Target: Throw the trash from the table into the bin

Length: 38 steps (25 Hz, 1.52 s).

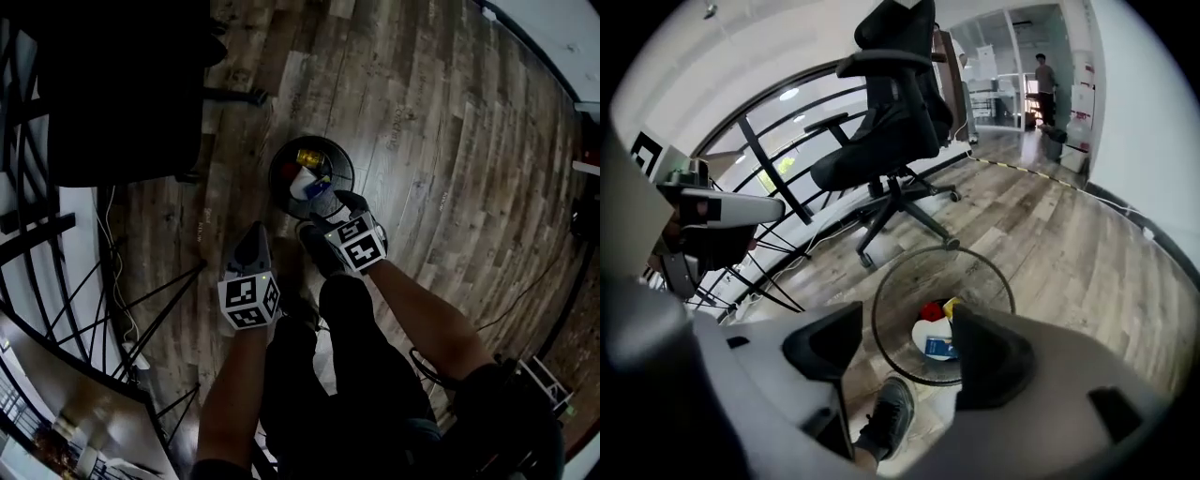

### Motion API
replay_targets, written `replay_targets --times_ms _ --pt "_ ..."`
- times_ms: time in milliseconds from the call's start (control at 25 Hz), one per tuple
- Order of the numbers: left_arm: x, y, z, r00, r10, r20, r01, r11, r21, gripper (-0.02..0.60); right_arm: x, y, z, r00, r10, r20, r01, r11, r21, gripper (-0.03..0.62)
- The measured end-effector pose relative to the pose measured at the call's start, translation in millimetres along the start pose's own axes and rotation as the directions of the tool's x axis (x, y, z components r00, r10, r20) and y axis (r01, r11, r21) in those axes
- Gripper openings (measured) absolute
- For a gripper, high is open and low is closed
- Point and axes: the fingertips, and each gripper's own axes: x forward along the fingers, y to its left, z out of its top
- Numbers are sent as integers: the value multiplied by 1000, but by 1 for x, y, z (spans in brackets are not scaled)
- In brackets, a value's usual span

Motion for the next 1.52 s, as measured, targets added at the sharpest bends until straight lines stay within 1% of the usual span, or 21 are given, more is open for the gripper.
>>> replay_targets --times_ms 80,160,320,440,480,560,640,720,840,920,1000,1080,1200,1280,1320,1440,1520 --pt "-33 -11 31 999 1 46 -1 1000 2 12 -35 11 24 1000 6 23 -6 1000 -26 293" --pt "-67 -19 66 994 10 105 -10 1000 -2 12 -70 22 54 998 18 68 -16 999 -33 291" --pt "-144 -30 139 975 27 219 -26 1000 -7 12 -146 51 120 982 70 173 -65 997 -35 291" --pt "-200 -32 185 951 42 306 -31 999 -40 12 -201 72 172 961 99 257 -84 994 -69 287" --pt "-216 -34 196 943 45 329 -34 999 -41 12 -219 78 188 954 105 282 -87 993 -76 275" --pt "-247 -34 214 930 59 364 -55 998 -20 12 -252 91 220 935 124 331 -101 991 -84 239" --pt "-280 -29 227 917 89 389 -98 995 3 12 -286 107 249 912 145 383 -119 989 -91 218" --pt "-311 -21 243 897 129 423 -144 990 4 12 -320 123 275 885 173 433 -138 984 -112 181" --pt "-352 -19 280 845 166 509 -179 984 -23 12 -359 146 307 851 217 479 -162 975 -155 172" --pt "-375 -28 307 816 160 555 -190 982 -3 12 -379 162 323 832 250 496 -181 966 -183 169" --pt "-397 -41 333 798 157 582 -217 976 34 12 -397 177 339 813 285 508 -201 956 -214 167" --pt "-417 -56 355 783 152 604 -230 972 53 12 -415 190 352 794 315 520 -217 946 -242 163" --pt "-442 -78 374 766 136 628 -207 978 40 12 -441 209 371 764 348 544 -224 933 -283 137" --pt "-453 -87 379 761 140 633 -199 980 23 12 -456 222 381 745 361 561 -219 927 -306 63" --pt "-458 -89 380 760 147 633 -199 980 11 12 -464 228 386 735 370 568 -217 923 -319 46" --pt "-473 -94 382 757 162 633 -186 982 -29 12 -486 248 398 710 390 587 -206 911 -357 41" --pt "-485 -98 385 753 153 640 -170 985 -36 12 -499 258 405 698 388 602 -187 910 -369 34"
